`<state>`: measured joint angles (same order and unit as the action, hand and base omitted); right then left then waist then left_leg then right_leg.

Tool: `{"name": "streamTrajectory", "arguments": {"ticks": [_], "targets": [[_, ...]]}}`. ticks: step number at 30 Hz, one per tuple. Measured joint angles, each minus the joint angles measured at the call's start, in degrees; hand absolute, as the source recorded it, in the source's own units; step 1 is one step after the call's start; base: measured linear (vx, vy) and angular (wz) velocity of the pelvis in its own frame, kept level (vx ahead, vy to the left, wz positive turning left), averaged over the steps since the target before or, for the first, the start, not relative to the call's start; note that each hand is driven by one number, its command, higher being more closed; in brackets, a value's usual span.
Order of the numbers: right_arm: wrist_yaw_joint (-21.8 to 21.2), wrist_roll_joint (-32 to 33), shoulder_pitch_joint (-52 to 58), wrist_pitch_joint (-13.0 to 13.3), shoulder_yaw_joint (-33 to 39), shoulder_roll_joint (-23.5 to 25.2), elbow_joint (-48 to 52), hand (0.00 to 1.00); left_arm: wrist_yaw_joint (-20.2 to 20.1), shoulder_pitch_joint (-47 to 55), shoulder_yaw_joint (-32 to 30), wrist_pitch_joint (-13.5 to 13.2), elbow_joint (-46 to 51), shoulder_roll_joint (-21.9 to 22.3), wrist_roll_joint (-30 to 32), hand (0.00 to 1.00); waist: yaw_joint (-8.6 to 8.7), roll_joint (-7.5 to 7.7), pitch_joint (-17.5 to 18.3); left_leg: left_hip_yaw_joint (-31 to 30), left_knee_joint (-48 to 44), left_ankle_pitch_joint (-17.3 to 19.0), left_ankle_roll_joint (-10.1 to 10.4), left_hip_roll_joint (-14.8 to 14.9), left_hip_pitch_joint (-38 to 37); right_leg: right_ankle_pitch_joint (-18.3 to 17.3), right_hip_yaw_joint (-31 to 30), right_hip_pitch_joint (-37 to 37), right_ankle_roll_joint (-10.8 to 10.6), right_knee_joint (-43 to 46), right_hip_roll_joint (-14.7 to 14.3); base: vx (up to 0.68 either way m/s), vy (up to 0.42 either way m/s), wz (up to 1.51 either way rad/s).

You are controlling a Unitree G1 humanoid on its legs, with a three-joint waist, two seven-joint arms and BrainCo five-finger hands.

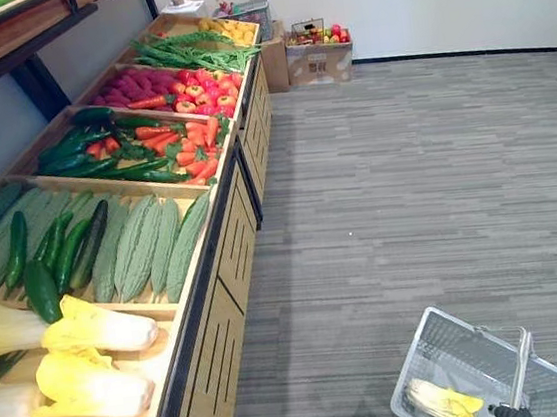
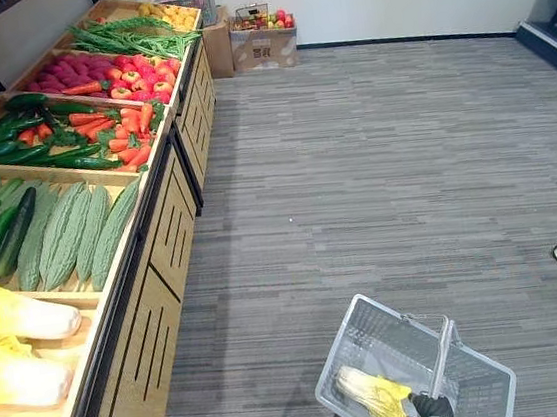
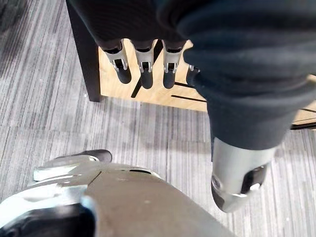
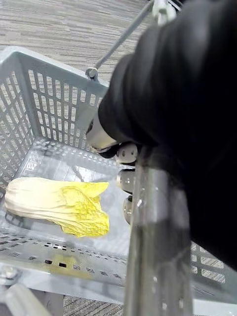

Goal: Pick vegetable in the basket

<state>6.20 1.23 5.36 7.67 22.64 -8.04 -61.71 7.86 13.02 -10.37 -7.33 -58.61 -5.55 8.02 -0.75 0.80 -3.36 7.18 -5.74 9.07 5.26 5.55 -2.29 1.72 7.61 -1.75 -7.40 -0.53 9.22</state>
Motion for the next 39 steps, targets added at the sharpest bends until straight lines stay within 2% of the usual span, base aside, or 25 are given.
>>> {"name": "streamTrajectory", "arguments": {"ticks": [2, 5, 6, 7, 9, 12, 13, 14, 15, 17, 19, 20, 21, 23, 25, 27, 28, 30, 31, 32, 33, 34, 35, 37, 39], "targets": [[0.3, 0.0, -0.5, 0.0, -0.1, 0.0, 0.0, 1.00, 0.3, 0.0, 0.0, 0.0, 0.0, 0.0, 0.0, 0.00, 0.41, -0.07, -0.2, -0.2, 0.1, -0.1, 0.2, 0.2, 0.0, -0.7, 0.7, -0.1, 0.2, 0.9, 0.0, 0.06, -0.018, 0.20], [0.7, 0.1, -1.0, 0.1, 0.6, 0.0, 0.0, 1.00, 0.7, -0.4, -0.4, 0.2, 0.5, 0.5, 0.0, 0.00, 0.55, -0.86, -1.9, -0.2, -4.8, 2.4, 1.7, 2.1, 0.6, -5.0, 1.7, -0.4, 0.9, 6.7, -0.4, 0.01, -0.050, 0.16], [0.8, 0.1, -1.4, 0.1, 0.5, 0.1, -0.2, 1.00, 0.6, -0.1, -0.8, 0.2, 1.4, 0.7, 0.0, 0.00, 0.30, -0.67, -2.9, -0.4, -15.6, 4.2, 3.2, 3.5, 4.4, -8.7, 1.8, -0.9, 1.6, 10.2, -1.0, -0.04, -0.091, 0.08], [0.8, 0.2, -1.4, 0.2, 0.5, 0.1, -0.2, 1.00, 0.6, -0.1, -1.4, 0.1, 2.0, 0.8, -0.1, 0.00, 0.33, -0.55, -3.3, -0.6, -20.7, 3.9, 3.6, 4.1, 6.7, -9.3, 1.9, -0.8, 1.7, 10.8, -1.1, -0.06, -0.084, 0.08], [0.9, 0.8, -1.2, 0.2, 0.7, -0.3, -0.3, 1.00, 0.6, 0.1, -2.3, 0.0, 3.3, 1.3, -0.1, 0.00, 0.25, -1.02, -4.0, -2.4, -30.6, 1.3, 3.7, 5.3, 11.3, -9.7, 2.4, 0.5, 2.1, 11.0, -1.4, 0.00, -0.073, 0.04], [0.9, 1.4, -1.2, 0.1, 1.8, -0.1, -0.1, 1.00, 0.6, 0.1, -3.3, 0.0, 4.1, 2.2, -0.1, 0.00, -0.75, -0.38, -5.8, -3.7, -41.1, -9.1, 3.0, 4.9, 16.5, -10.6, 1.4, 2.6, 2.8, 11.2, -0.6, 0.04, -0.075, -0.04], [1.1, 1.6, -1.0, -0.1, 1.9, 0.0, 0.0, 1.00, 0.7, 0.1, -3.5, 0.0, 4.3, 2.3, -0.1, 0.00, -1.02, -0.38, -5.9, -4.2, -42.5, -6.5, 3.1, 4.0, 19.0, -10.6, 1.2, 3.2, 2.8, 10.5, 0.1, 0.09, -0.022, 0.05], [1.2, 1.6, -1.3, -0.3, 2.2, -0.3, 0.0, 1.00, 0.7, 0.1, -3.5, 0.0, 4.1, 2.4, -0.1, 0.00, -1.09, -0.49, -5.9, -4.5, -39.3, -2.6, 2.5, 3.0, 20.5, -10.6, 1.1, 3.1, 2.8, 10.0, 0.8, 0.09, 0.015, 0.05], [1.2, 1.6, -1.6, -0.3, 2.4, -0.4, 0.0, 1.00, 0.7, 0.1, -3.4, 0.0, 4.1, 2.4, -0.1, 0.00, -1.13, -0.56, -6.0, -4.5, -36.4, -1.7, 2.5, 2.5, 21.0, -10.6, 1.0, 3.0, 2.8, 9.6, 0.8, 0.10, 0.066, -0.02], [1.4, 1.6, -3.0, -0.6, 2.3, -0.3, 0.1, 1.00, 0.8, 0.6, -3.5, 0.2, 3.7, 2.8, 0.0, 0.00, -1.75, -0.96, -6.2, -4.8, -19.5, -1.9, 2.8, 1.5, 20.7, -10.9, -0.2, 2.6, 2.5, 8.6, 0.8, 0.13, 0.155, -0.19], [1.8, 1.5, -3.2, -0.6, 1.5, -0.2, 0.9, 1.00, 0.9, 1.0, -3.6, 0.4, 3.6, 3.4, 0.0, 0.00, -2.73, -1.68, -6.4, -5.4, -8.9, -1.8, 3.0, 1.9, 19.0, -11.7, -1.5, 2.4, 1.2, 8.6, 0.6, 0.20, 0.271, -0.45], [2.1, 1.5, -3.0, -0.7, 1.5, -0.2, 1.5, 1.00, 0.9, 1.5, -3.7, 0.4, 3.2, 3.6, 0.0, 0.00, -3.50, -1.75, -6.5, -5.5, -8.6, -4.4, 2.7, 1.6, 18.2, -12.0, -2.9, 3.3, 0.6, 7.7, 0.8, 0.25, 0.322, -0.54], [2.1, 1.5, -2.9, -0.9, 1.5, 0.1, 1.5, 1.00, 0.8, 1.5, -3.6, 0.4, 2.9, 3.4, 0.1, 0.00, -4.08, -1.86, -6.1, -5.2, -9.6, -4.4, 2.6, 0.8, 18.1, -12.1, -3.9, 4.1, 0.5, 6.5, 1.2, 0.29, 0.313, -0.60], [2.0, 1.5, -3.9, -1.0, 0.4, 0.5, 1.5, 1.00, 0.8, 1.8, -3.4, 0.3, 1.9, 3.1, 1.7, 0.00, -4.35, -0.98, -5.7, -4.4, -13.4, -2.5, -0.1, -0.9, 19.2, -13.1, -5.6, 2.9, -0.1, 12.5, 2.3, 0.31, 0.261, -0.34], [2.0, 1.4, -4.3, -1.0, -0.3, 0.5, 1.9, 1.00, 0.8, 1.8, -3.0, 0.3, 1.6, 2.0, 2.3, 0.00, -4.27, 0.96, -5.4, -2.7, -14.5, 0.0, -2.2, -3.3, 18.8, -15.4, -7.6, -1.7, -1.1, 25.4, 4.2, 0.32, 0.183, -0.08], [2.0, 1.2, -5.3, -0.1, -0.8, 0.5, 2.3, 1.00, 0.8, 2.3, -1.4, 0.4, 1.6, 0.5, 3.3, 0.00, -4.32, 1.99, -5.3, -1.0, -14.5, 2.3, -3.4, -4.3, 16.6, -10.5, -11.2, -7.8, -3.8, 36.9, 4.5, 0.35, 0.165, -0.28], [2.0, 1.1, -5.7, 0.1, -1.2, 0.6, 2.4, 1.00, 0.9, 2.4, -1.1, 0.4, 1.7, 0.2, 3.5, 0.00, -4.24, 2.27, -5.4, -0.4, -14.2, 2.8, -3.7, -4.2, 15.7, -8.3, -11.5, -9.8, -4.0, 40.3, 4.5, 0.31, 0.137, -0.46], [2.1, 1.0, -6.3, 0.7, -2.5, 0.5, 3.0, 1.00, 0.9, 2.6, 1.0, 0.7, 1.8, -1.3, 3.6, 0.00, -3.84, 2.70, -5.8, 0.7, -12.6, 4.1, -4.6, -4.0, 11.9, 2.7, -11.8, -14.6, -3.9, 49.6, 4.6, 0.33, 0.118, -0.31], [2.1, 0.9, -6.3, 0.7, -3.0, -0.1, 3.1, 1.00, 0.7, 2.8, 2.3, 1.0, 2.7, -1.9, 3.6, 0.00, -3.21, 2.02, -6.6, 0.8, -11.3, 4.1, -5.8, -3.2, 8.3, 11.0, -10.9, -15.7, -4.3, 54.0, 4.7, 0.37, 0.091, -0.06], [2.3, 0.9, -6.4, 0.9, -3.0, 0.1, 3.1, 1.00, 0.7, 3.4, 2.5, 1.0, 4.2, -2.5, 3.6, 0.00, -2.71, 1.51, -7.2, 1.1, -11.4, 4.9, -7.2, -2.0, 5.5, 11.6, -8.6, -17.5, -3.2, 60.1, 5.1, 0.36, 0.074, -0.05], [2.5, 0.9, -6.4, 1.1, -3.0, 0.1, 3.1, 1.00, 0.7, 3.3, 2.5, 1.0, 4.3, -2.6, 3.6, 0.00, -2.70, 1.62, -7.2, 1.5, -11.2, 5.2, -7.5, -1.5, 4.1, 10.4, -7.2, -19.0, -1.4, 63.2, 5.3, 0.30, 0.026, -0.08], [2.6, 0.9, -6.5, 1.2, -3.0, 0.0, 4.2, 1.00, 0.8, 2.9, 2.5, 1.0, 4.4, -2.5, 3.6, 0.00, -2.51, 1.36, -7.3, 1.4, -10.2, 5.6, -8.2, -0.6, 2.0, 8.2, -4.3, -21.5, 1.8, 66.7, 5.1, 0.36, 0.019, -0.10], [2.6, 0.9, -6.5, 1.3, -3.0, 0.4, 5.1, 1.00, 0.8, 2.2, 1.8, 1.0, 4.7, -2.5, 3.5, 0.00, -2.35, 1.17, -7.4, 1.4, -9.3, 5.7, -8.5, 0.6, 0.5, 6.7, -2.7, -23.9, 3.1, 66.7, 4.3, 0.41, -0.018, -0.04], [2.8, 0.9, -6.4, 1.3, -2.8, 1.3, 6.1, 1.00, 0.8, 0.5, 1.0, 1.0, 5.1, -2.3, 3.4, 0.00, -2.03, 0.97, -7.7, 0.6, -8.3, 6.0, -8.7, 1.6, -1.2, 4.1, -1.4, -25.3, 2.3, 61.1, 3.4, 0.33, -0.090, 0.22], [3.1, 0.9, -5.9, 1.1, -2.2, 2.4, 7.1, 1.00, 0.8, -0.7, 0.0, 0.7, 5.5, -1.5, 3.4, 0.00, -1.66, 0.99, -7.7, -0.1, -8.0, 7.2, -7.8, 2.2, -2.6, 3.8, 0.0, -23.7, 2.4, 47.2, 3.8, 0.32, -0.181, 0.32]]}}
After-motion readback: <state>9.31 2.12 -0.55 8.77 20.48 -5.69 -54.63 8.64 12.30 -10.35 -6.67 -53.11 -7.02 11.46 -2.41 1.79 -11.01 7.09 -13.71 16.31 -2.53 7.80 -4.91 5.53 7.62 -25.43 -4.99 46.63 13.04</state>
